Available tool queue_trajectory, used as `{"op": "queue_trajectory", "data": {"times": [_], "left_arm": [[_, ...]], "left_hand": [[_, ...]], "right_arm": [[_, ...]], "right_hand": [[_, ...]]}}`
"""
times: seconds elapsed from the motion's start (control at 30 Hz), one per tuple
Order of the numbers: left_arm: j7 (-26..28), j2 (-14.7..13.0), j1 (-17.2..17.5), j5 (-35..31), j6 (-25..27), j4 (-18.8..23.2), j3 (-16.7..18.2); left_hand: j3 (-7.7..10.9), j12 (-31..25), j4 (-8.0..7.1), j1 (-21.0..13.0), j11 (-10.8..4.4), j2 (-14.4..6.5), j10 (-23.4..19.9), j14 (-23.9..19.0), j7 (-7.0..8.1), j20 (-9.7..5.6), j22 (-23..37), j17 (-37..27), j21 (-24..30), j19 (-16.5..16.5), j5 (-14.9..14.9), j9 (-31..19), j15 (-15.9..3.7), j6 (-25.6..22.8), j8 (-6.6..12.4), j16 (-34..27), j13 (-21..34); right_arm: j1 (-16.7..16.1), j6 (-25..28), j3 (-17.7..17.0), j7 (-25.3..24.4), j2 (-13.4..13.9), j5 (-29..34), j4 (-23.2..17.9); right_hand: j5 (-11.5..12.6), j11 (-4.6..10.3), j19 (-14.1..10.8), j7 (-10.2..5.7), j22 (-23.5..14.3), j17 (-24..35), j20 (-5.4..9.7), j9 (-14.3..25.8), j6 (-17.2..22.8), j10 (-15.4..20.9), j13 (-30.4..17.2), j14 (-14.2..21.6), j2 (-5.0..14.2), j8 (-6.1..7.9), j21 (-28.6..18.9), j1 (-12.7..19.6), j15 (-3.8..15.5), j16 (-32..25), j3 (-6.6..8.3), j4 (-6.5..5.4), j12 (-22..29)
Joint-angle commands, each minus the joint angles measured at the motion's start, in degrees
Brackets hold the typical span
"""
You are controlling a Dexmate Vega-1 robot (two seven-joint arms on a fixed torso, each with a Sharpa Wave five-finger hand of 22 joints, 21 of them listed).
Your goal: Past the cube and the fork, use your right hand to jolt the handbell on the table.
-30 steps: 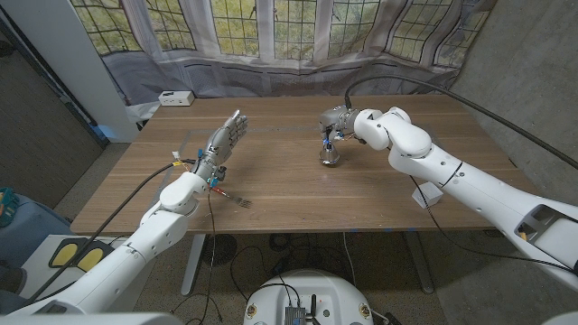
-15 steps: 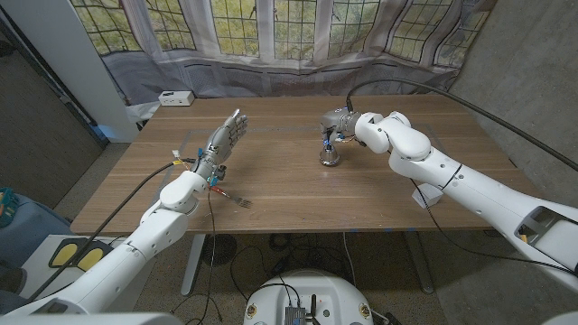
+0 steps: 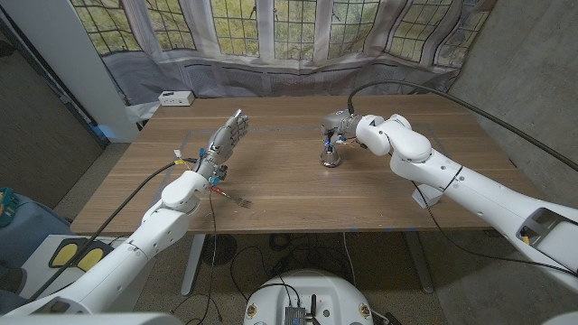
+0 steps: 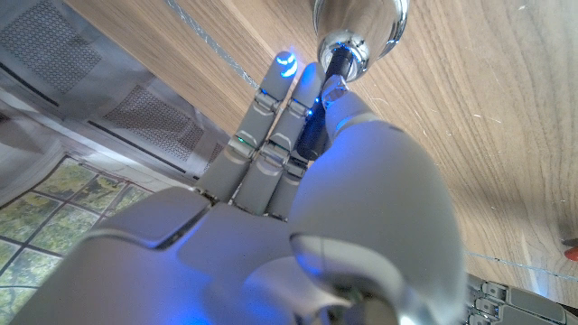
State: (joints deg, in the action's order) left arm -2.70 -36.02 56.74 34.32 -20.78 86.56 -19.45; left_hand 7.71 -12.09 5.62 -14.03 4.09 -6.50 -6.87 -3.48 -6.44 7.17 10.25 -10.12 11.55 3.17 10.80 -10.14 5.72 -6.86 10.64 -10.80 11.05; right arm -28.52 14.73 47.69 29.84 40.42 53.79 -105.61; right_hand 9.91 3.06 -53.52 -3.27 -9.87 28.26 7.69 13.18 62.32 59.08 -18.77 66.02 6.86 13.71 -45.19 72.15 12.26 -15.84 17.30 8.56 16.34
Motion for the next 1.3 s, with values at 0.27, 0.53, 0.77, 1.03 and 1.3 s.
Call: {"op": "queue_trajectory", "data": {"times": [0.27, 0.53, 0.77, 1.03, 1.3], "left_arm": [[-0.4, 0.2, -0.2, -0.1, -0.5, -0.4, -0.2], [-0.5, 0.2, -0.1, -0.1, -0.6, -0.5, -0.2], [-0.6, 0.1, 0.0, 0.0, -0.7, -0.4, -0.1], [-0.9, 0.2, -0.2, 0.1, -0.9, -0.6, -0.2], [-1.0, 0.3, -0.1, 0.3, -1.0, -0.8, -0.2]], "left_hand": [[0.58, -0.1, 0.02, -0.2, 0.38, -0.3, -0.3, 0.0, 0.14, 0.51, 0.2, -0.2, -0.1, 0.3, -0.1, -0.2, 0.12, -0.6, 0.33, 0.0, 0.2], [0.66, -0.1, 0.03, -0.2, 0.04, -0.3, -0.2, 0.0, 0.11, 0.5, 0.2, -0.2, -0.1, 0.3, -0.2, -0.2, 0.04, -0.7, 0.34, 0.0, 0.2], [0.72, -0.1, 0.04, -0.2, -0.13, -0.3, -0.3, 0.0, 0.11, 0.53, 0.2, -0.2, -0.1, 0.3, -0.2, -0.2, 0.05, -0.7, 0.34, 0.0, 0.2], [0.78, -0.2, 0.05, -0.2, 0.13, -0.3, -0.4, -0.1, 0.14, 0.54, 0.2, -0.2, -0.1, 0.3, -0.2, -0.2, 0.06, -0.7, 0.32, 0.0, 0.2], [0.84, -0.1, 0.06, -0.2, -0.03, -0.3, -0.3, -0.1, 0.16, 0.56, 0.2, -0.2, -0.1, 0.3, -0.2, -0.2, 0.05, -0.8, 0.31, 0.0, 0.2]], "right_arm": [[-1.0, 0.8, 0.2, -0.5, 0.5, 0.8, -0.9], [-1.2, 1.0, 0.3, -0.1, 0.7, 1.9, -1.3], [-1.7, 1.4, 0.4, -0.1, 0.8, 3.4, -1.9], [-1.9, 1.8, 0.2, 1.9, 0.9, 4.2, -2.7], [-2.2, 0.9, -0.1, 2.2, 1.3, 4.2, -3.3]], "right_hand": [[0.3, -1.99, 0.3, -0.26, -0.1, 0.4, 0.83, 0.1, -0.1, 2.3, -1.9, -0.1, 0.42, -0.38, -0.5, -0.3, 0.05, 0.2, 0.52, -0.03, 0.1], [0.2, -1.32, 0.8, -0.46, -0.1, 0.3, 0.97, 0.1, -0.9, 1.7, -2.1, -0.7, 0.35, -0.66, -0.5, -0.1, 0.35, 0.6, 0.62, 0.14, -0.1], [0.2, -1.23, 1.6, -0.66, -0.1, 0.2, 0.86, 0.2, -1.9, 0.8, -2.4, -1.7, 0.54, -0.98, -0.4, -0.6, -0.04, 1.1, 0.55, -0.22, -0.3], [0.2, -1.48, 4.2, -0.54, -0.1, 0.6, 0.23, 0.4, -4.3, -1.8, -2.6, -5.4, -0.05, -1.65, 0.3, -2.0, -0.93, 2.1, -0.23, -0.58, -1.3], [0.3, -2.37, 6.8, -0.4, 0.2, 0.3, -0.55, 0.4, -8.5, -5.7, -2.6, -10.7, -1.47, -2.54, 1.8, -5.8, -2.01, 3.7, -1.88, -1.53, -2.5]]}}
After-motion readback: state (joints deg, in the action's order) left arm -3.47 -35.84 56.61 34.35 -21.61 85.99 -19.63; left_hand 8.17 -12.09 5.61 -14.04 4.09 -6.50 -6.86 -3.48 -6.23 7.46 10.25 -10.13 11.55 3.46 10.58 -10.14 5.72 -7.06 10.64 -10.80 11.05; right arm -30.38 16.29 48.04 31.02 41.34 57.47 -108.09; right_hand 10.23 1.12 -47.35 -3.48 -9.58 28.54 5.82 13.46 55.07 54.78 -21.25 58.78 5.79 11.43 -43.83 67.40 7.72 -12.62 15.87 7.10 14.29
